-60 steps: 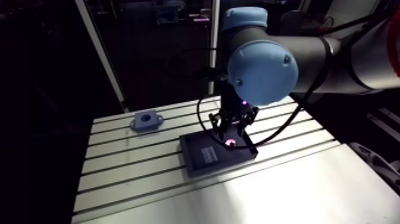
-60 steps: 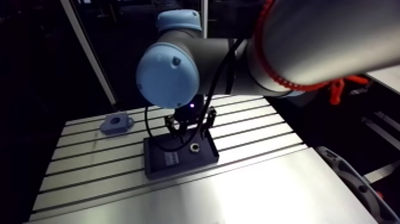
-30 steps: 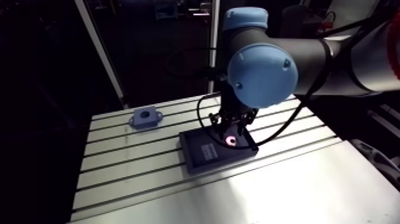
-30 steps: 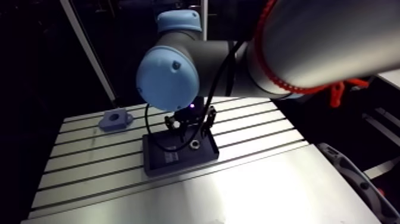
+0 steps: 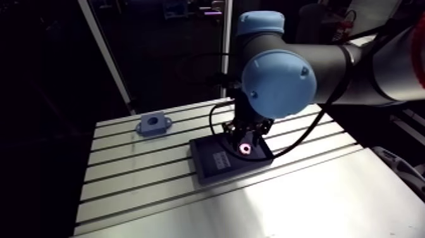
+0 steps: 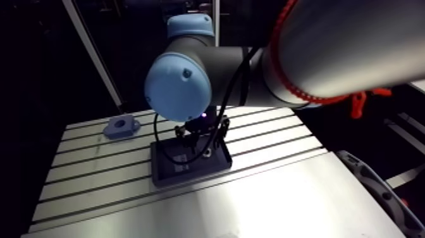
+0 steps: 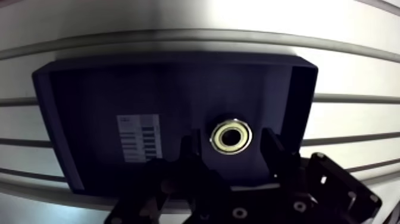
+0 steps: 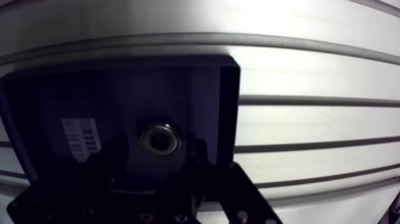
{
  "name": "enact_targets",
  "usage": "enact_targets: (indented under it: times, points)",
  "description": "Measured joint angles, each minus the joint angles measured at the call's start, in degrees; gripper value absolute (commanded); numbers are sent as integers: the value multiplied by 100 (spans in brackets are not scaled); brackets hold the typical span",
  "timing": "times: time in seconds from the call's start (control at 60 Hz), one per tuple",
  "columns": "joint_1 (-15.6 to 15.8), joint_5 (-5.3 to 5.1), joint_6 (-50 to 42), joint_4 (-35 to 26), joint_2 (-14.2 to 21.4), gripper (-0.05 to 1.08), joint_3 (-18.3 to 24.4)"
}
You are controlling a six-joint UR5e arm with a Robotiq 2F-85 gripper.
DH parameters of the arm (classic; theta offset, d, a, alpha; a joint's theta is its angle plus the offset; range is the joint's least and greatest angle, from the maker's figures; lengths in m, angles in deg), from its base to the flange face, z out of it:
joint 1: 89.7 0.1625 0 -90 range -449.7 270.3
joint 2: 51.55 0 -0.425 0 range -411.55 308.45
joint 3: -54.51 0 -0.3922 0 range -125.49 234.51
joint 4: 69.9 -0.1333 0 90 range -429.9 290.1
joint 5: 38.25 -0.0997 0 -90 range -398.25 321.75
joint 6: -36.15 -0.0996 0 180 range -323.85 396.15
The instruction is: Pick up the bearing and press it into the housing until flush.
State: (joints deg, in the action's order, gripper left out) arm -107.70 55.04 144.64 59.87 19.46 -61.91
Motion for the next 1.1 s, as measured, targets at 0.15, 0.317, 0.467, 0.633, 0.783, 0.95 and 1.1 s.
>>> enact_targets:
  times: [0.15, 0.317, 0.467, 0.633, 0.783, 0.95, 1.1]
  points:
    - [-12, 0, 0, 4, -2, 38, -14]
    - [-13, 0, 0, 56, -16, 39, -28]
    - [-13, 0, -3, 93, -28, 42, -37]
    - [-12, 0, -17, 108, -36, 43, -38]
    - [-12, 0, -21, 113, -46, 43, -37]
    - [-12, 0, -27, 114, -65, 43, -36]
    - [-12, 0, -37, 114, -86, 44, -35]
